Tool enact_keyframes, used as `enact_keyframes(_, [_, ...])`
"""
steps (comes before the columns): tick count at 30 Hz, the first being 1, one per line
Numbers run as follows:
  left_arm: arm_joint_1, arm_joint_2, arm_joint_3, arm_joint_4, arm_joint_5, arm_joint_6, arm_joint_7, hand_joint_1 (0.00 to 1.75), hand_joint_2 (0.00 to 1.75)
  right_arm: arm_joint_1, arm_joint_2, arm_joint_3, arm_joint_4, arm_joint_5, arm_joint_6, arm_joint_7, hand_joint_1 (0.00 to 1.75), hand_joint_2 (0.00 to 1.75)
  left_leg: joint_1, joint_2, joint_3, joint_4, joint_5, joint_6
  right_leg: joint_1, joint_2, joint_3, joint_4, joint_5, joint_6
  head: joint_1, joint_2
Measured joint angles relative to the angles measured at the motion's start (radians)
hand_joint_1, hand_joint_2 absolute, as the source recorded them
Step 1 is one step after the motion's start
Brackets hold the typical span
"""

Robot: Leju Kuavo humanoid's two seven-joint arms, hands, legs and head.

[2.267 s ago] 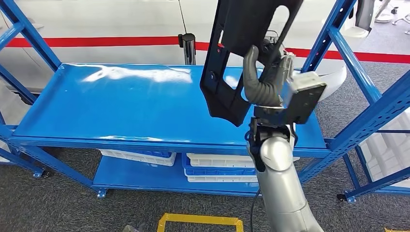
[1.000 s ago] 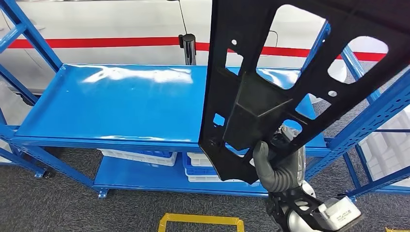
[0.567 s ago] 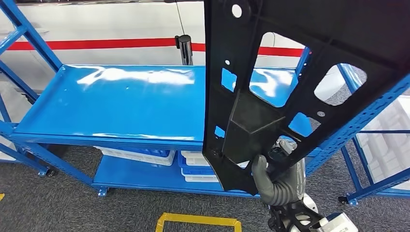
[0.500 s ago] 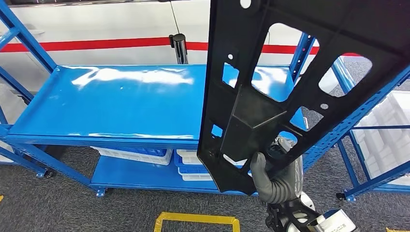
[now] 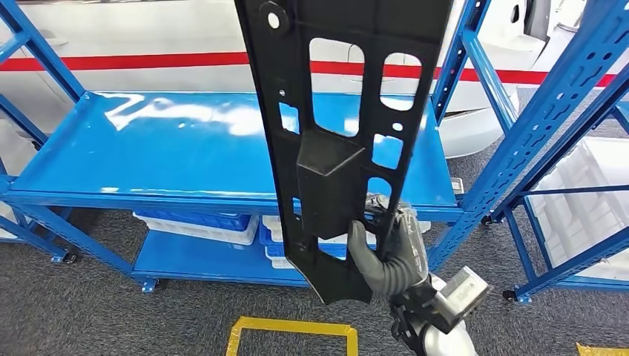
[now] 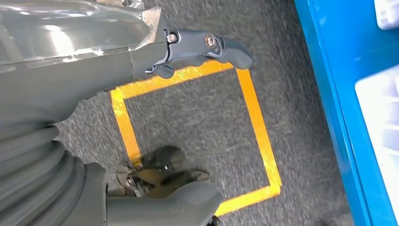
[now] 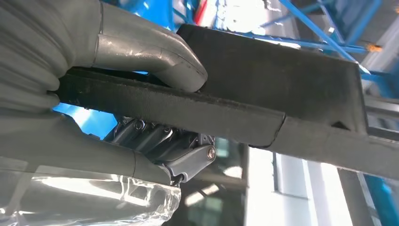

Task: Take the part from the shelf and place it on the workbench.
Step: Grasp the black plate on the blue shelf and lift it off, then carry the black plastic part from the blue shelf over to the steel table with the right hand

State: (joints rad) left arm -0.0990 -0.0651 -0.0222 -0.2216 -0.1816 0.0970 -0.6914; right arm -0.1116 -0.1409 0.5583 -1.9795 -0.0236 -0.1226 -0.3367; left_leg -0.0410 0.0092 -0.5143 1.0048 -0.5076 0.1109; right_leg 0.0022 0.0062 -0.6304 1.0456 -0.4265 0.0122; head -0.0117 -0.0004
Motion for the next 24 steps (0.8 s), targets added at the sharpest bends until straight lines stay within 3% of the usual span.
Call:
enact_keyframes(2, [-0.003,-0.002,0.002,0.000,0.000,0.000,-0.002,0.00,1.75,-0.012,0.008,0.002,0.028,-0.013,0.014,0.011,1.75,1.75,0.011,0.002,0.000,-0.039,0.035,-0.002,0.008,-0.002,-0.027,0.039,-0.031,-0.002,0.002,0.000])
enact_keyframes(4, [-0.003,-0.004,0.005,0.000,0.001,-0.001,-0.004,0.00,1.75,-0.024,0.013,0.003,0.058,-0.022,0.025,0.018,1.75,1.75,0.021,0.004,-0.014,-0.051,0.057,-0.012,0.000,-0.002,-0.067,0.140,-0.100,-0.005,0.007,0.000])
enact_keyframes(6, [0.000,-0.007,0.006,0.000,0.001,-0.002,-0.006,0.00,1.75,-0.028,0.018,0.005,0.084,-0.028,0.033,0.024,1.75,1.75,0.030,0.005,-0.034,-0.049,0.071,-0.030,-0.016,-0.003,-0.079,0.220,-0.134,0.012,0.008,0.000])
enact_keyframes(7, [0.002,-0.008,0.007,0.000,0.001,-0.002,-0.006,0.00,1.75,-0.029,0.020,0.006,0.095,-0.029,0.035,0.027,1.75,1.75,0.035,0.005,-0.044,-0.047,0.076,-0.039,-0.025,-0.004,-0.061,0.216,-0.128,0.028,0.008,0.000])
enact_keyframes(9, [0.005,-0.009,0.008,0.000,0.001,-0.001,-0.006,0.00,1.75,-0.033,0.024,0.007,0.110,-0.031,0.036,0.029,1.75,1.75,0.048,0.006,-0.064,-0.034,0.084,-0.056,-0.043,-0.008,0.021,0.108,-0.096,0.065,0.009,0.000])
enact_keyframes(10, [0.005,-0.007,0.008,0.000,0.001,-0.001,-0.006,0.00,1.75,-0.037,0.026,0.008,0.115,-0.032,0.036,0.029,1.75,1.75,0.052,0.006,-0.077,-0.021,0.084,-0.064,-0.046,-0.008,0.065,0.046,-0.088,0.076,0.011,0.000])
enact_keyframes(11, [0.006,-0.007,0.008,0.000,0.001,0.000,-0.007,0.00,1.75,-0.041,0.028,0.008,0.119,-0.032,0.037,0.029,1.75,1.75,0.053,0.005,-0.087,-0.007,0.083,-0.072,-0.047,-0.007,0.093,0.003,-0.084,0.080,0.013,0.000])
enact_keyframes(12, [0.006,-0.006,0.008,0.000,0.001,0.000,-0.007,0.00,1.75,-0.044,0.030,0.009,0.122,-0.032,0.037,0.029,1.75,1.75,0.051,0.003,-0.097,0.007,0.083,-0.078,-0.046,-0.006,0.105,-0.017,-0.089,0.075,0.015,0.000])
enact_keyframes(15, [0.010,-0.007,0.008,0.000,0.001,0.000,-0.008,0.00,1.75,-0.045,0.037,0.009,0.132,-0.033,0.038,0.030,1.75,1.75,0.055,-0.001,-0.113,0.027,0.085,-0.091,-0.046,-0.003,0.091,-0.007,-0.089,0.047,0.009,0.000])
enact_keyframes(16, [0.011,-0.007,0.008,0.000,0.001,0.000,-0.008,0.00,1.75,-0.046,0.040,0.009,0.134,-0.033,0.038,0.030,1.75,1.75,0.059,-0.002,-0.120,0.040,0.071,-0.095,-0.047,-0.003,0.086,-0.006,-0.084,0.037,0.007,0.000])
enact_keyframes(18, [0.011,-0.007,0.008,0.000,0.001,0.000,-0.008,0.00,1.75,-0.050,0.044,0.009,0.137,-0.033,0.039,0.030,1.75,1.75,0.064,-0.005,-0.152,0.122,0.004,-0.103,-0.046,-0.004,0.074,-0.007,-0.072,0.015,0.005,0.000])
enact_keyframes(20, [0.011,-0.007,0.008,0.000,0.001,0.000,-0.009,0.00,1.75,-0.051,0.048,0.009,0.140,-0.033,0.039,0.030,1.75,1.75,0.064,-0.007,-0.196,0.249,-0.070,-0.109,-0.039,-0.005,0.057,-0.007,-0.060,-0.002,0.004,0.000])
enact_keyframes(21, [0.012,-0.007,0.008,0.000,0.001,0.000,-0.009,0.00,1.75,-0.051,0.049,0.009,0.143,-0.034,0.039,0.030,1.75,1.75,0.064,-0.007,-0.205,0.290,-0.087,-0.110,-0.035,-0.005,0.049,-0.007,-0.054,-0.006,0.003,0.000])
enact_keyframes(22, [0.012,-0.007,0.008,0.000,0.001,0.000,-0.009,0.00,1.75,-0.051,0.049,0.010,0.145,-0.035,0.040,0.030,1.75,1.75,0.064,-0.007,-0.195,0.294,-0.084,-0.108,-0.032,-0.005,0.041,-0.006,-0.048,-0.009,0.003,0.000])
enact_keyframes(24, [0.012,-0.007,0.008,0.000,0.001,0.000,-0.009,0.00,1.75,-0.051,0.049,0.010,0.147,-0.038,0.041,0.030,1.75,1.75,0.064,-0.009,-0.115,0.193,-0.044,-0.098,-0.028,-0.004,0.030,-0.006,-0.037,-0.007,0.004,0.000])
